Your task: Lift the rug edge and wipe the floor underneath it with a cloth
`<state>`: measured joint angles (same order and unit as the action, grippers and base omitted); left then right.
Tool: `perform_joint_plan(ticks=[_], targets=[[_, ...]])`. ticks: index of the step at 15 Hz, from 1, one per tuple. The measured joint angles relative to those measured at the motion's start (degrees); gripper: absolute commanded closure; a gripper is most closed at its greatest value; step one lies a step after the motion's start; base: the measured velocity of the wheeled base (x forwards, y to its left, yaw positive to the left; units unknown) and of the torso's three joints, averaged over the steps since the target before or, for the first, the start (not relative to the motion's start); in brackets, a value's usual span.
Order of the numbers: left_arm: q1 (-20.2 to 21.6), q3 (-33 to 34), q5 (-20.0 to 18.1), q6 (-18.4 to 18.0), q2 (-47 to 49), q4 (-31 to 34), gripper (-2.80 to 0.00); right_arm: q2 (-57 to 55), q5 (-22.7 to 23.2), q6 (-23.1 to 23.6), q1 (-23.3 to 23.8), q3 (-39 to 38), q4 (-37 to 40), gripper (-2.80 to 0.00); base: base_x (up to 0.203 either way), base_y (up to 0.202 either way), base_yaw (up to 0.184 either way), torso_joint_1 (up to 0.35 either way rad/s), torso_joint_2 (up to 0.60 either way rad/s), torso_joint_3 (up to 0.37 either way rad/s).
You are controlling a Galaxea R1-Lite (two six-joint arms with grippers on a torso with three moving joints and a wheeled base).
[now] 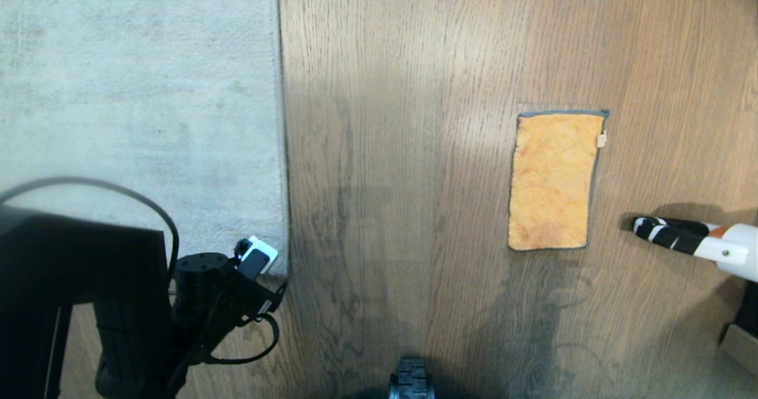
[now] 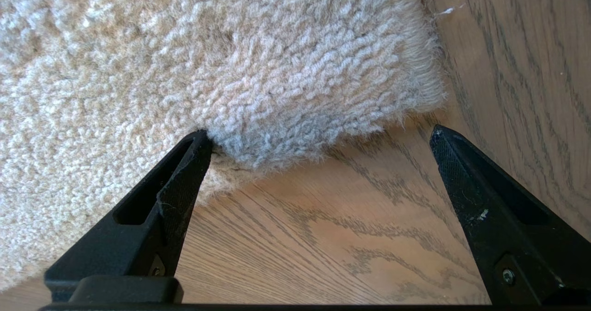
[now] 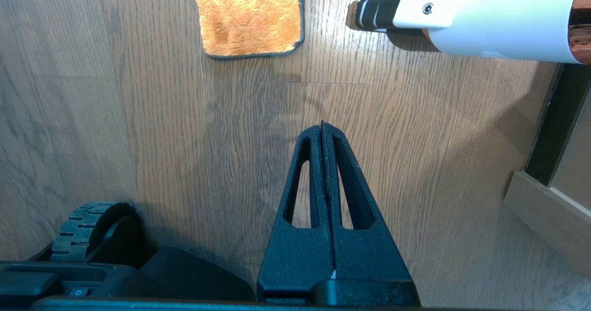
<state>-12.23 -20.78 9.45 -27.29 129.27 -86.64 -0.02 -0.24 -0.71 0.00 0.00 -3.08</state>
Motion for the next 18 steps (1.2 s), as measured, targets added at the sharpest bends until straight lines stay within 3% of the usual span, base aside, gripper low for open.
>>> perform_joint_plan(ticks=[8,18], targets=[[-1.5,0.9,-0.4,-0.5,-2.2,-1.3,-2.8,0.0,0.0,0.0,0.0,0.0,0.0,0.0,0.0,0.0,0.0,0.0,0.0,0.0],[-4.8,8.5,1.9,0.0,-5.4,-0.7,-2.8,0.0,0.0,0.0,0.0,0.0,0.0,0.0,0.0,0.0,0.0,0.0,0.0,0.0]])
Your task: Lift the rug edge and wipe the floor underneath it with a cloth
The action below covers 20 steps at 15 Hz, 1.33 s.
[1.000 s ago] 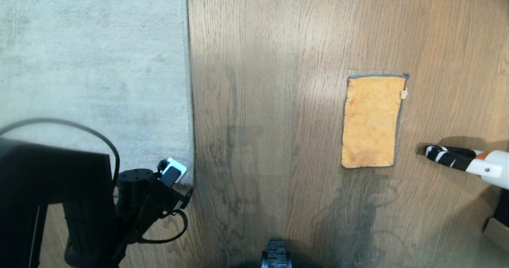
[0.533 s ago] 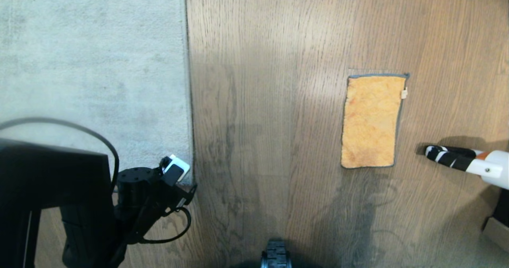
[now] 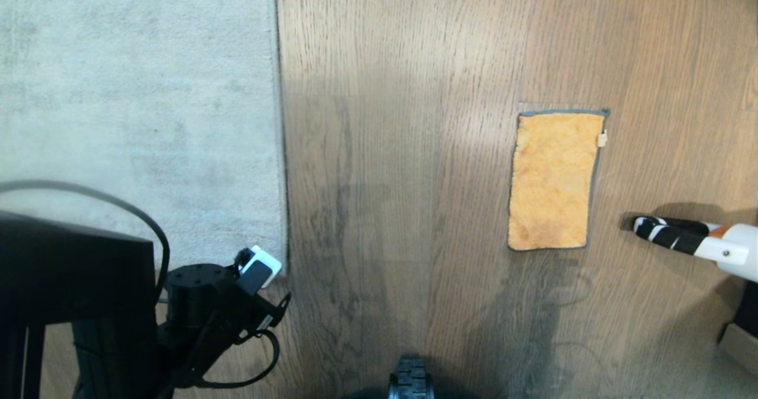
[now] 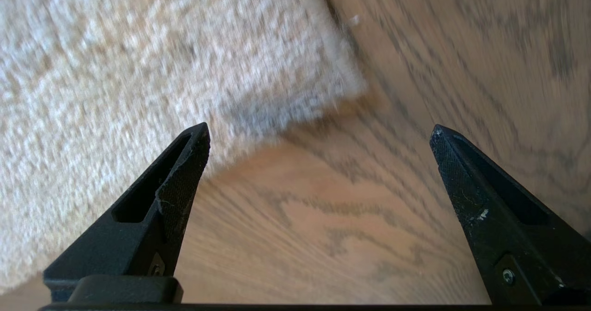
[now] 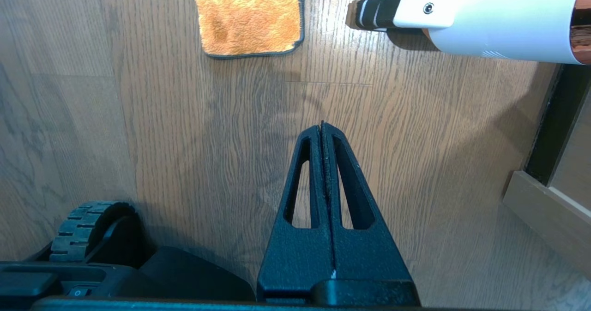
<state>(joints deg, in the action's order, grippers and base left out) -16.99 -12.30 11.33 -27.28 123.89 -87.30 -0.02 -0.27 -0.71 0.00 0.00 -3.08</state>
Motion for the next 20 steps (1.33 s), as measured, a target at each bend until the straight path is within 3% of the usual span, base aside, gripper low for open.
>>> perform_joint_plan(ticks=[5,10,20], targets=[[0.2,0.2,2.2,-3.2,0.3,0.1,-2.8,0.0,0.0,0.0,0.0,0.0,0.0,0.0,0.0,0.0,0.0,0.0,0.0,0.0],[0.1,-0.3,2.2,-3.9,2.3,0.1,-2.8,0.0,0.0,0.0,0.0,0.0,0.0,0.0,0.0,0.0,0.0,0.0,0.0,0.0],[0.3,-7.3,5.6,-6.0,5.5,0.3,-2.8,0.0,0.0,0.0,0.0,0.0,0.0,0.0,0.0,0.0,0.0,0.0,0.0,0.0]])
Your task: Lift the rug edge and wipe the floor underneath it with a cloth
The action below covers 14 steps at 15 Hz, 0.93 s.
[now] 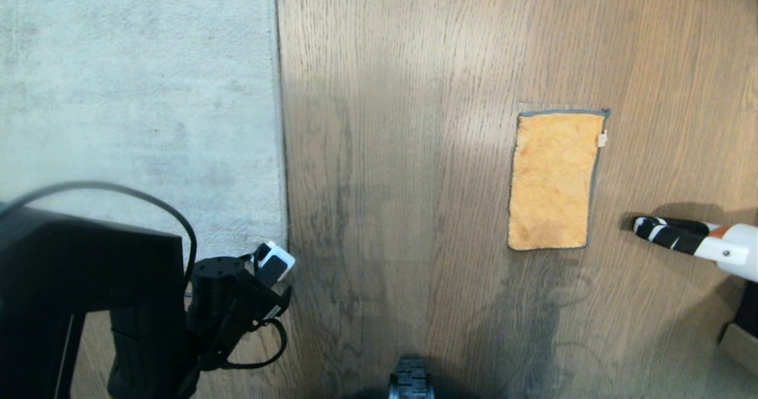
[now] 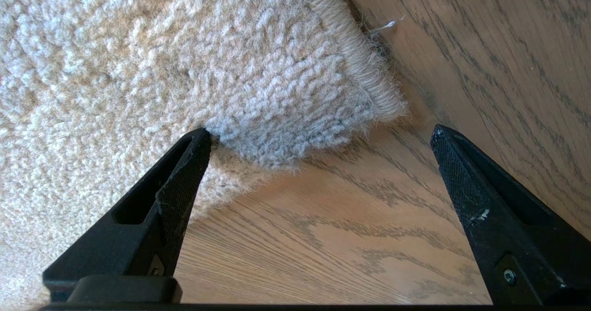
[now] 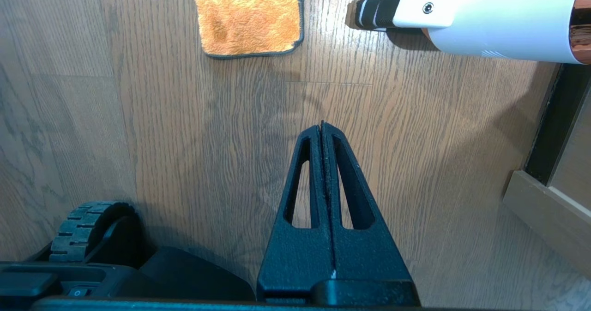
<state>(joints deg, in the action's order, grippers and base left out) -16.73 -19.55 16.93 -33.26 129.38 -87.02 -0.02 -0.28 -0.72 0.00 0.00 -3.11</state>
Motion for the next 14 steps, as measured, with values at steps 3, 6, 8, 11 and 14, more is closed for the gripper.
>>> perform_joint_plan(ticks=[3,6,8,11,14], targets=[[0.0,0.2,0.1,0.0,0.0,-0.2,-2.8,0.0,0.0,0.0,0.0,0.0,0.0,0.0,0.0,0.0,0.0,0.0,0.0,0.0],[0.1,1.0,0.2,0.5,0.0,-0.4,0.0,0.0,0.0,0.0,0.0,0.0,0.0,0.0,0.0,0.0,0.0,0.0,0.0,0.0],[0.0,1.2,0.3,1.3,-0.1,-0.4,0.0,0.0,0.0,0.0,0.0,0.0,0.0,0.0,0.0,0.0,0.0,0.0,0.0,0.0],[-0.1,1.3,0.3,1.3,-0.2,-0.3,0.0,0.0,0.0,0.0,0.0,0.0,0.0,0.0,0.0,0.0,0.0,0.0,0.0,0.0],[0.1,1.4,0.1,1.3,-0.2,-0.1,0.0,0.0,0.0,0.0,0.0,0.0,0.0,0.0,0.0,0.0,0.0,0.0,0.0,0.0]])
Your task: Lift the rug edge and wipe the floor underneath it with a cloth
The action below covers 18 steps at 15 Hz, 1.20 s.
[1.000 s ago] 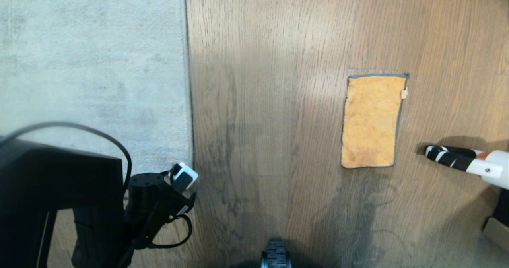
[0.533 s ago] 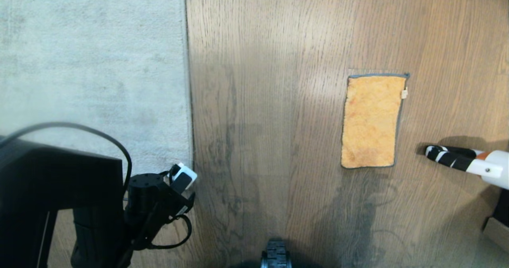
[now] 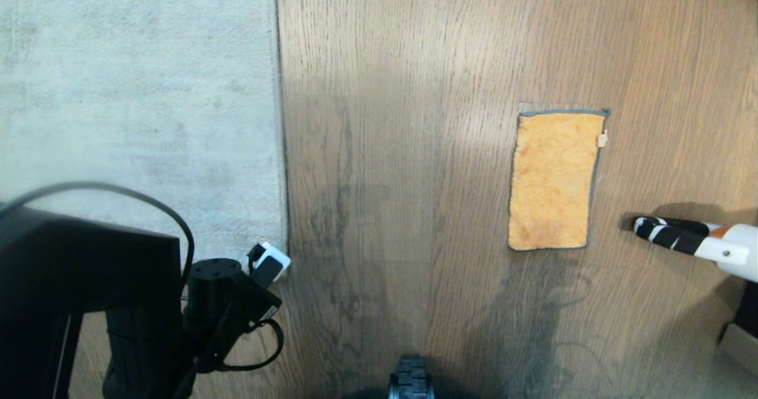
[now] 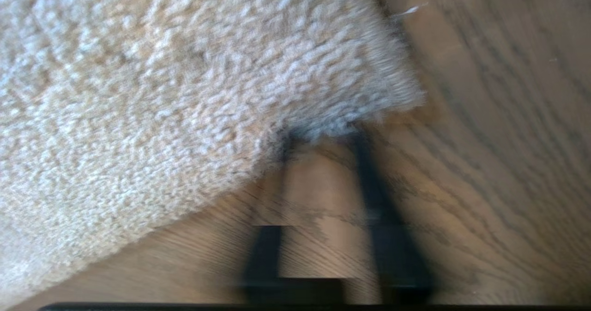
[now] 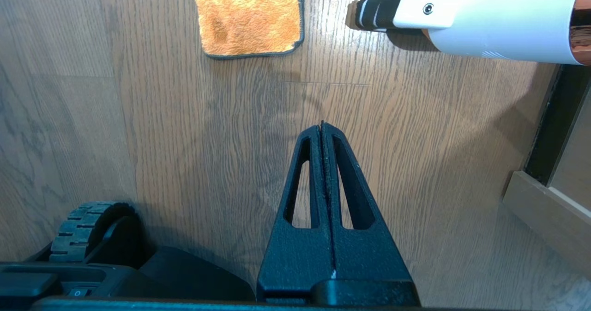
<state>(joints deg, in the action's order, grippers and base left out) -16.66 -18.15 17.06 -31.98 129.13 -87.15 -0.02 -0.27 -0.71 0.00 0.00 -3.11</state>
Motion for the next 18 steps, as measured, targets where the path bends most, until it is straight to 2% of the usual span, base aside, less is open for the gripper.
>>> perform_joint_plan(ticks=[6,10,14,18], targets=[[1.3,0.2,0.0,0.0,-1.1,0.0,0.0,0.0,0.0,0.0,0.0,0.0,0.0,0.0,0.0,0.0,0.0,0.0,0.0,0.0],[2.5,3.0,-0.1,0.4,-3.4,-0.1,0.0,0.0,0.0,0.0,0.0,0.0,0.0,0.0,0.0,0.0,0.0,0.0,0.0,0.0],[2.9,3.8,-0.5,4.2,-5.5,-0.1,0.0,0.0,0.0,0.0,0.0,0.0,0.0,0.0,0.0,0.0,0.0,0.0,0.0,0.0],[1.8,3.8,-0.9,6.5,-6.0,-0.1,0.0,0.0,0.0,0.0,0.0,0.0,0.0,0.0,0.0,0.0,0.0,0.0,0.0,0.0]])
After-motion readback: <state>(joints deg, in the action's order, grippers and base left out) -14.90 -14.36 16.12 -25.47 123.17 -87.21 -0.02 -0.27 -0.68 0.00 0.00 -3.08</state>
